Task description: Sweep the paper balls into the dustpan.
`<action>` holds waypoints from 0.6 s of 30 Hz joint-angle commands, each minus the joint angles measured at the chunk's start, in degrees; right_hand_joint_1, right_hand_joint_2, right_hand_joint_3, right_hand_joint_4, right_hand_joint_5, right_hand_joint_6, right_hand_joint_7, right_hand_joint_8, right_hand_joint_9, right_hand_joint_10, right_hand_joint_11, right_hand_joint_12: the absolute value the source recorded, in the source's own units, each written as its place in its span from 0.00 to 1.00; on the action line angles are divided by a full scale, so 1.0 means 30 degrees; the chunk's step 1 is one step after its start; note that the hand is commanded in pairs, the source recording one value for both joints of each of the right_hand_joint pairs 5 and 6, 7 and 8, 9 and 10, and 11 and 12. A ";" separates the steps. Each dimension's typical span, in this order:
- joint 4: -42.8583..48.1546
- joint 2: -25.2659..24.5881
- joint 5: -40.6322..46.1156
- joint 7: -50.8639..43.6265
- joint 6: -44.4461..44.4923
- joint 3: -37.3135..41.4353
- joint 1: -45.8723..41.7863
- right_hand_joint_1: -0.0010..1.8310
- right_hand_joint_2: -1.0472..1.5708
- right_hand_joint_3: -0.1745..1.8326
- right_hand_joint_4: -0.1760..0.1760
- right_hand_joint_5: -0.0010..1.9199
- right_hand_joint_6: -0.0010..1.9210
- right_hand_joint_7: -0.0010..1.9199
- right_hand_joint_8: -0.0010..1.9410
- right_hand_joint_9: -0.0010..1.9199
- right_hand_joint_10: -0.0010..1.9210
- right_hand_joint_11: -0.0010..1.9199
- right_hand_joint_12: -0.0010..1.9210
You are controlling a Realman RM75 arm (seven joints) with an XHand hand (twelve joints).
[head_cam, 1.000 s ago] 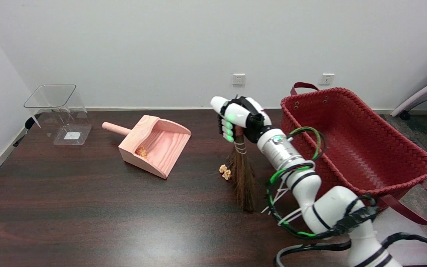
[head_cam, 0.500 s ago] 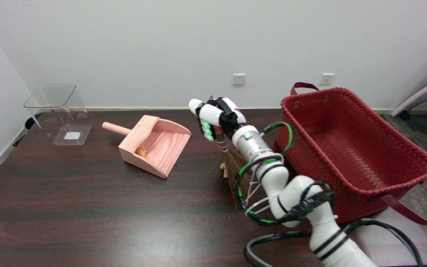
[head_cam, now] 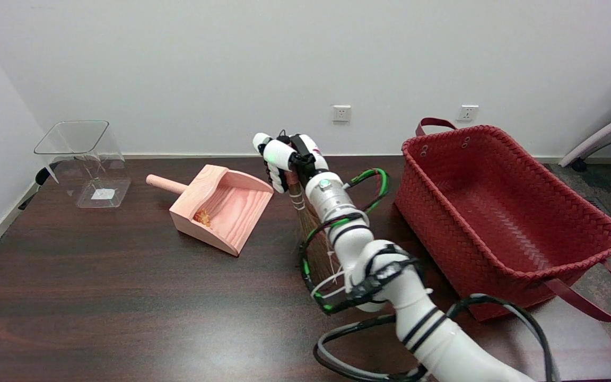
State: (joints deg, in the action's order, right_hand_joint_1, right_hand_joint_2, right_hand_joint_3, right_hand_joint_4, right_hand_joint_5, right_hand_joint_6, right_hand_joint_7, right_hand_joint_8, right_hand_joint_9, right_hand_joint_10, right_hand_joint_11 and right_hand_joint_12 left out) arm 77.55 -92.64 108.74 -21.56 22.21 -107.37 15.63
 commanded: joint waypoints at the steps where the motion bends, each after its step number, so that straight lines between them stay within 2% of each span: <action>1: -0.9519 -0.3761 -1.2403 1.5326 0.7796 -0.3068 0.4841 0.46 1.00 0.63 0.50 1.00 1.00 1.00 0.99 1.00 1.00 1.00 1.00; 8: -1.0856 -0.4352 -1.2560 1.7836 0.7666 -0.3095 0.6042 0.45 1.00 0.65 0.50 1.00 1.00 1.00 0.99 1.00 1.00 1.00 1.00; 13: -1.2692 -0.4857 -1.3379 2.1286 0.7613 -0.3097 0.7260 0.43 1.00 0.65 0.50 1.00 1.00 1.00 0.99 1.00 1.00 1.00 1.00; 18: -1.4272 -0.5314 -1.4369 2.5700 0.7115 -0.3069 0.8022 0.41 1.00 0.59 0.50 1.00 1.00 1.00 0.99 1.00 1.00 1.00 1.00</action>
State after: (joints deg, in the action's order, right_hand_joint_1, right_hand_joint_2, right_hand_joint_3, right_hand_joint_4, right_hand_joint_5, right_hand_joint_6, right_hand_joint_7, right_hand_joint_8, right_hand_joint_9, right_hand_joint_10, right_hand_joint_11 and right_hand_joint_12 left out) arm 53.11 -101.99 79.97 20.04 39.37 -114.28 28.91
